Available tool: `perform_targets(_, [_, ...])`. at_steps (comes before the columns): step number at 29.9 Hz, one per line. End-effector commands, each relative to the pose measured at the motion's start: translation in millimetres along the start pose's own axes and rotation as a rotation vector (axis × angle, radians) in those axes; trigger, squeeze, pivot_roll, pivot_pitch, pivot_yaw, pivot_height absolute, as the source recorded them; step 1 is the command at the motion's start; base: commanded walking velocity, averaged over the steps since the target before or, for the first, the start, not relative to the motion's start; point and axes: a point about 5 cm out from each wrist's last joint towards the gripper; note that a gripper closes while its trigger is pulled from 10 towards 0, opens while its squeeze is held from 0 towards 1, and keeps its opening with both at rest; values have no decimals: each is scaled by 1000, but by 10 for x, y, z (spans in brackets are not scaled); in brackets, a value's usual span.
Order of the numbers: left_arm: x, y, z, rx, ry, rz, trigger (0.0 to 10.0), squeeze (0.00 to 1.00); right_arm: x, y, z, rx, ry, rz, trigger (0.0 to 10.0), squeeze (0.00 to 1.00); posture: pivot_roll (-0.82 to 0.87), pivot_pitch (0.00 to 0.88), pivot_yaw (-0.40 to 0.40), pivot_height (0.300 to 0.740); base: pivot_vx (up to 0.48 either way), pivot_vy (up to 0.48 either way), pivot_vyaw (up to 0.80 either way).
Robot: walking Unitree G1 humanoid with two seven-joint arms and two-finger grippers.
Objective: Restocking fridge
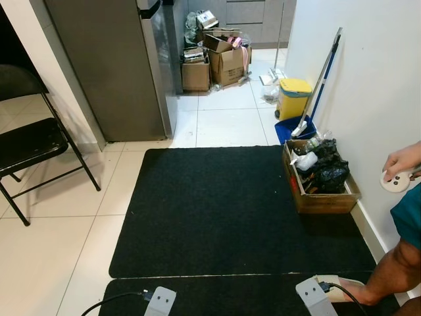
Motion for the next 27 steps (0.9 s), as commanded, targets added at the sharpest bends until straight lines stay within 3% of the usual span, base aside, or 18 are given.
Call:
perform_targets(1, [25, -38, 1, -15, -11, 7, 10000, 0, -2, 5, 0, 3, 2, 7, 10000, 0, -36, 0, -27, 740, 0, 0, 0])
perform_targets(9, [21, -40, 2, -15, -10, 5, 10000, 0, -16, 3, -1, -2, 10, 32, 10000, 0, -32, 0, -28, 740, 0, 0, 0])
perform_targets(14, [15, -47, 3, -16, -9, 2, 10000, 0, -35, -17, -1, -10, 13, 35, 10000, 0, -33, 0, -25, 740, 0, 0, -761])
perform_targets(27, [14, -53, 4, -17, -8, 4, 10000, 0, -49, -20, 0, -2, 27, 28, 10000, 0, -31, 0, -26, 740, 0, 0, 0])
Point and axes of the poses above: a point about 5 cm out from each wrist's last joint towards the gripper, its own z axis pointing back from the gripper into the wrist, its own y axis along the axis of the wrist's last joint, x = y × z, and after that the axes turned 6 degrees about z, right-handed
